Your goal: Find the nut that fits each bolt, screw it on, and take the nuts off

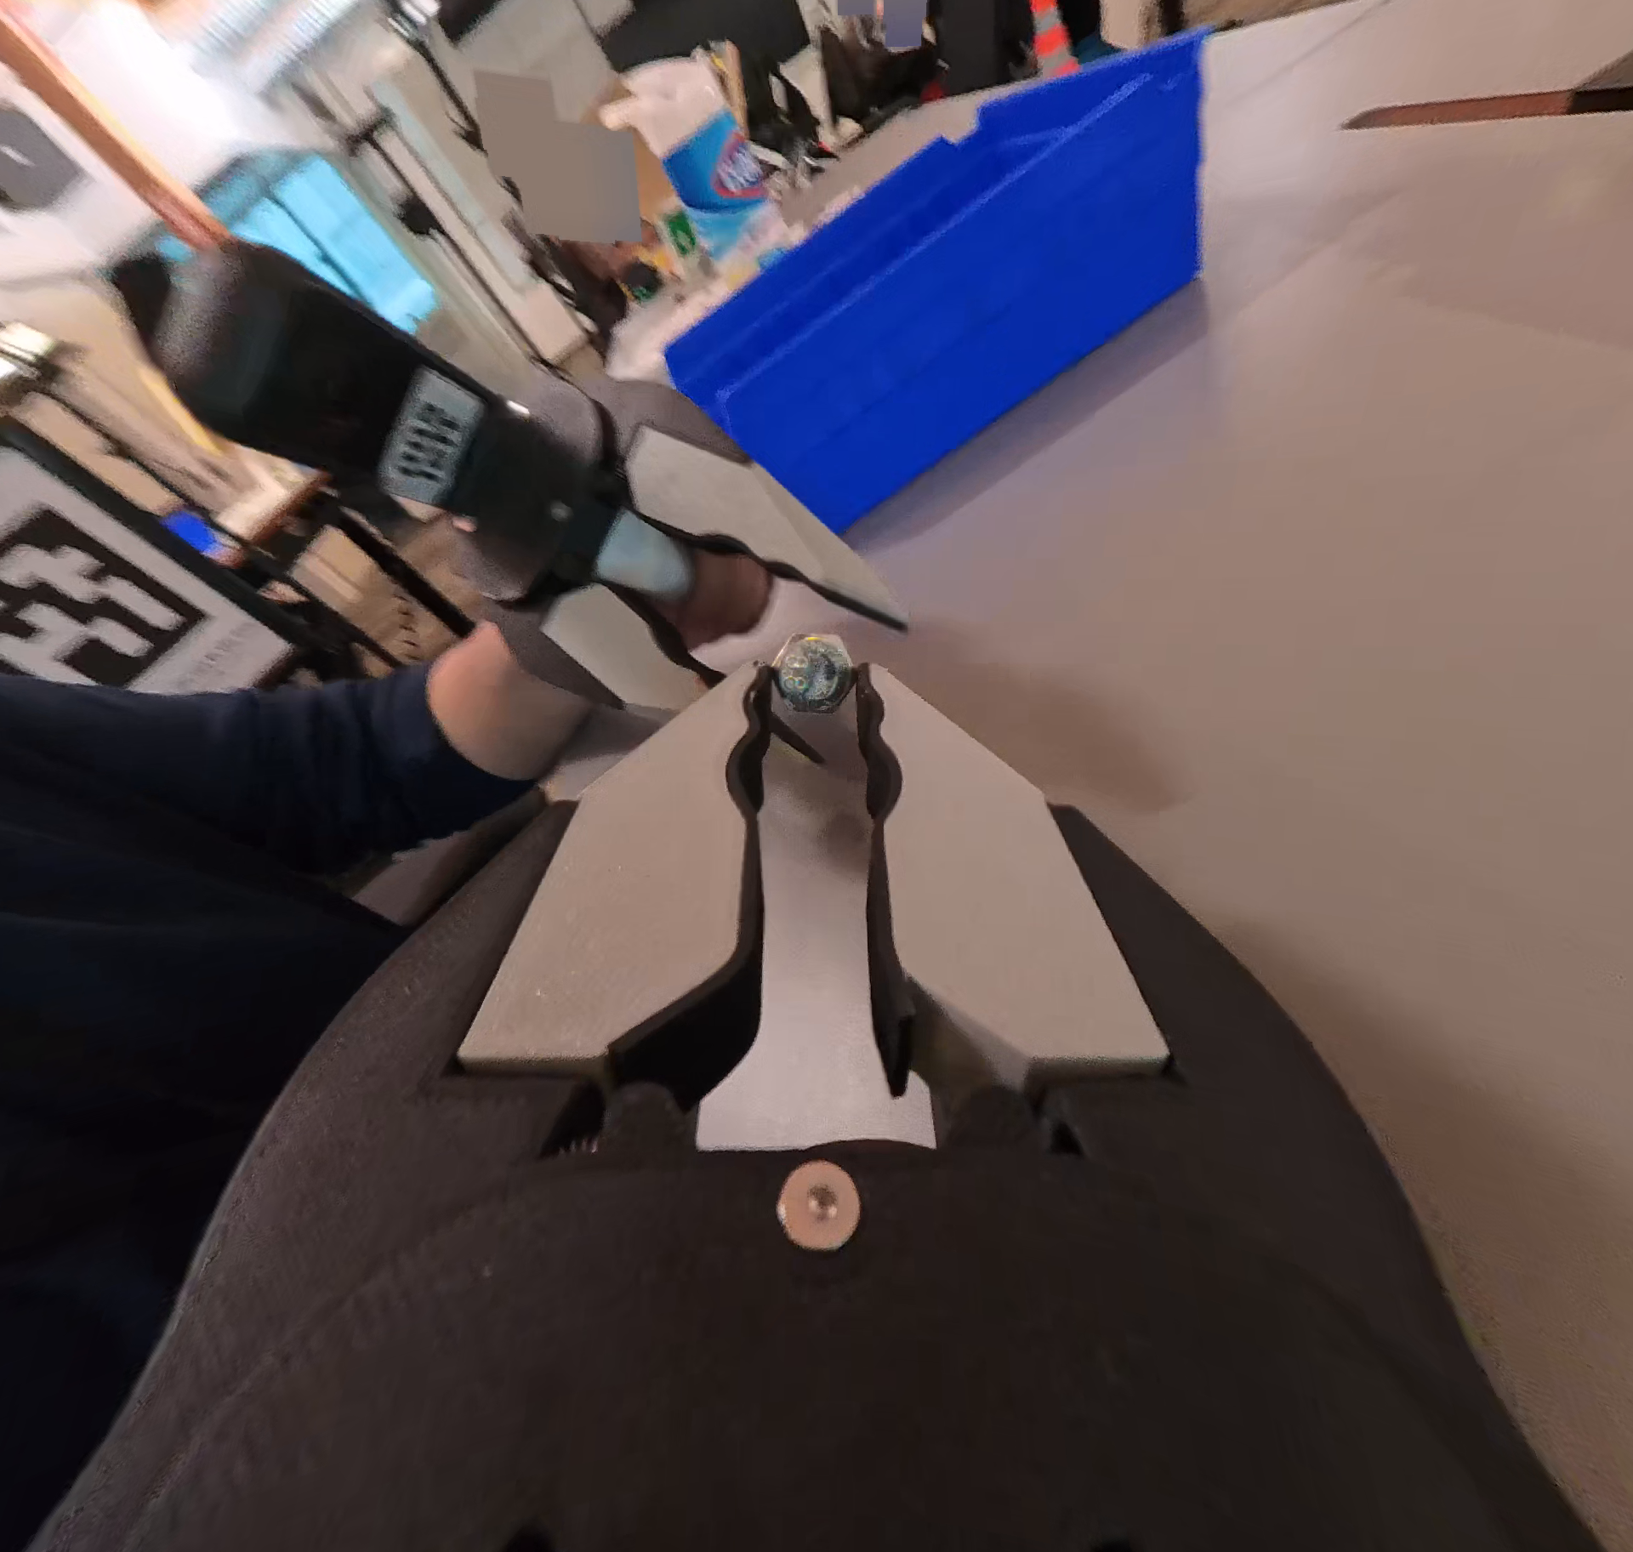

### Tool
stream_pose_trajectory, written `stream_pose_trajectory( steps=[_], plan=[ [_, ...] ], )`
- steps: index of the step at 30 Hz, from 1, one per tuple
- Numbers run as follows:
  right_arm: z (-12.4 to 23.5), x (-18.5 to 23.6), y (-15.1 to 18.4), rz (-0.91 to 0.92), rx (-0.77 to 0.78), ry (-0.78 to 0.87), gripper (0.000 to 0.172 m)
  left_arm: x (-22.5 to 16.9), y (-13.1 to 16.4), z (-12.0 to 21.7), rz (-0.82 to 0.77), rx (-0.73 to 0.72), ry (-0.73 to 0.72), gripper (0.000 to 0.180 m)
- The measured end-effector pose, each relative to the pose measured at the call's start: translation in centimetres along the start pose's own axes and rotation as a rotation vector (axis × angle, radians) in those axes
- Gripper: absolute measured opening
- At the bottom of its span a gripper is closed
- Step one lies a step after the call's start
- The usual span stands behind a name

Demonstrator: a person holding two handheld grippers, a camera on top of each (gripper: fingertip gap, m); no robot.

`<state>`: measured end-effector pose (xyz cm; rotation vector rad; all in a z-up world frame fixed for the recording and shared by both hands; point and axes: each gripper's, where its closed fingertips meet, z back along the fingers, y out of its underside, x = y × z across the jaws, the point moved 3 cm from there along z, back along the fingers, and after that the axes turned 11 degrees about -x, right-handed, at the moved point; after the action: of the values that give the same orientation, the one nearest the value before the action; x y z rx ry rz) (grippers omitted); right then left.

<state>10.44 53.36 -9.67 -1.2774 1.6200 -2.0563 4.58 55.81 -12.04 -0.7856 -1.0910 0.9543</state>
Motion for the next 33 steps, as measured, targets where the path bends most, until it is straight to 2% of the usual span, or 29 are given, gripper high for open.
stream_pose_trajectory(
  steps=[2, 5, 9, 13, 16, 18, 22, 24, 26, 28, 31, 33],
  plan=[
    [-0.3, 0.9, -0.4, -0.059, -0.046, -0.075, 0.016, -0.3, -0.7, -0.2, 0.045, -0.058, 0.022, 0.036],
    [-0.7, 1.3, -0.6, -0.063, -0.072, -0.091, 0.016, -0.1, -2.8, 0.1, 0.074, -0.185, 0.016, 0.019],
    [-0.5, 1.8, -0.5, -0.055, -0.080, -0.118, 0.016, 0.0, -3.4, 0.7, 0.063, -0.212, 0.026, 0.018],
    [-0.8, 1.6, 0.7, -0.041, -0.014, -0.103, 0.016, -0.3, -2.3, 0.9, -0.066, -0.063, 0.075, 0.018],
    [-1.0, 1.4, 2.0, -0.096, 0.070, -0.130, 0.016, -0.7, -1.9, 1.4, -0.158, 0.092, 0.203, 0.018],
    [-1.1, 1.1, 3.2, -0.084, 0.152, -0.108, 0.007, -0.4, -2.0, 1.9, -0.198, 0.185, 0.266, 0.018],
    [-0.9, 0.3, 2.4, 0.216, 0.155, 0.052, 0.021, 0.7, -0.5, 3.2, -0.264, 0.395, 0.341, 0.018],
    [-1.1, 1.8, 1.5, 0.420, 0.104, 0.049, 0.023, 0.2, -0.1, 3.3, -0.214, 0.424, 0.380, 0.018],
    [-1.6, 3.6, 1.5, 0.608, 0.089, 0.025, 0.026, -0.8, -0.1, 3.1, -0.065, 0.407, 0.448, 0.018],
    [-1.9, 4.1, 2.4, 0.753, 0.143, 0.053, 0.022, -0.9, -0.1, 2.9, 0.084, 0.386, 0.475, 0.017],
    [-2.6, 3.2, 4.3, 0.786, 0.257, 0.096, 0.026, -0.8, -0.3, 2.9, 0.247, 0.356, 0.504, 0.018],
    [-3.0, 3.0, 4.6, 0.763, 0.263, 0.107, 0.020, -1.4, -0.7, 3.1, 0.295, 0.359, 0.565, 0.018]
  ],
)
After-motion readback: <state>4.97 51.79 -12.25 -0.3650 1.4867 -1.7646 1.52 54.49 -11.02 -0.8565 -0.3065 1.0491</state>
